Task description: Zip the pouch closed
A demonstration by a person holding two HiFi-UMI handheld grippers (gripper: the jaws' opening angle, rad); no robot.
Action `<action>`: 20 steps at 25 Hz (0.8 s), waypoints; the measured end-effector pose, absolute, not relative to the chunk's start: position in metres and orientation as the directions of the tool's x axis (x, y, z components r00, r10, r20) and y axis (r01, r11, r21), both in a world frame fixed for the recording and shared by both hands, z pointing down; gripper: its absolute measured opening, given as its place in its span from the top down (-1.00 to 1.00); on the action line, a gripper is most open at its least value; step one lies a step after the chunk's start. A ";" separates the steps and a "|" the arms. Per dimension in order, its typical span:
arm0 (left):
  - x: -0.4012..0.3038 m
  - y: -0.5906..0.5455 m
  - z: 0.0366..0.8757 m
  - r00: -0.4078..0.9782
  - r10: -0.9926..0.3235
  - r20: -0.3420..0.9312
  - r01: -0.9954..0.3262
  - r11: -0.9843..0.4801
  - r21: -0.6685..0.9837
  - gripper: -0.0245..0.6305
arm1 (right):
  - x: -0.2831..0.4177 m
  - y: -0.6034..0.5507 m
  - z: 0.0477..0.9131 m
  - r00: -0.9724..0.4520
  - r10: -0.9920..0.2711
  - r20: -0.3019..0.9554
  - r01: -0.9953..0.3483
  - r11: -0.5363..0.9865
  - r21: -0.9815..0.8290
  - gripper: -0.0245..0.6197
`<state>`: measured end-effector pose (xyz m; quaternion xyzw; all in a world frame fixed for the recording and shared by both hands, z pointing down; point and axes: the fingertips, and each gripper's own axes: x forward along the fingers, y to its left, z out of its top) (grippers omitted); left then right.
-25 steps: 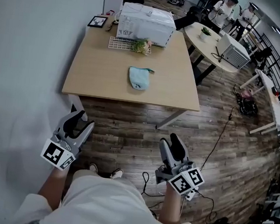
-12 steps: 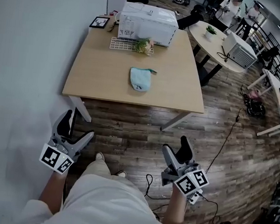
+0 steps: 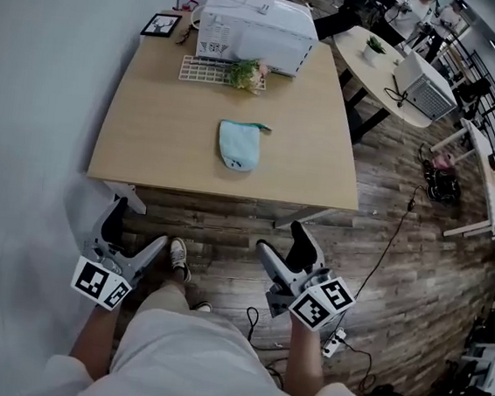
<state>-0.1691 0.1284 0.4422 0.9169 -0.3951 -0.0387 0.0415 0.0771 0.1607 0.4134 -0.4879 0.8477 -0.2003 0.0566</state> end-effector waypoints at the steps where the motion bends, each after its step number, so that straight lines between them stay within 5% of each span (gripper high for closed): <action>1: -0.162 0.111 0.441 0.695 -0.717 -0.051 -0.711 -0.696 0.098 -0.45 | 0.078 0.144 0.412 -0.518 -0.849 0.107 -0.809 0.445 -0.385 -0.36; 20: -0.082 -0.110 0.455 0.832 -0.554 -0.042 -0.546 -0.829 0.123 -0.45 | 0.108 -0.043 0.439 -0.394 -0.874 0.285 -0.899 0.303 -0.315 -0.32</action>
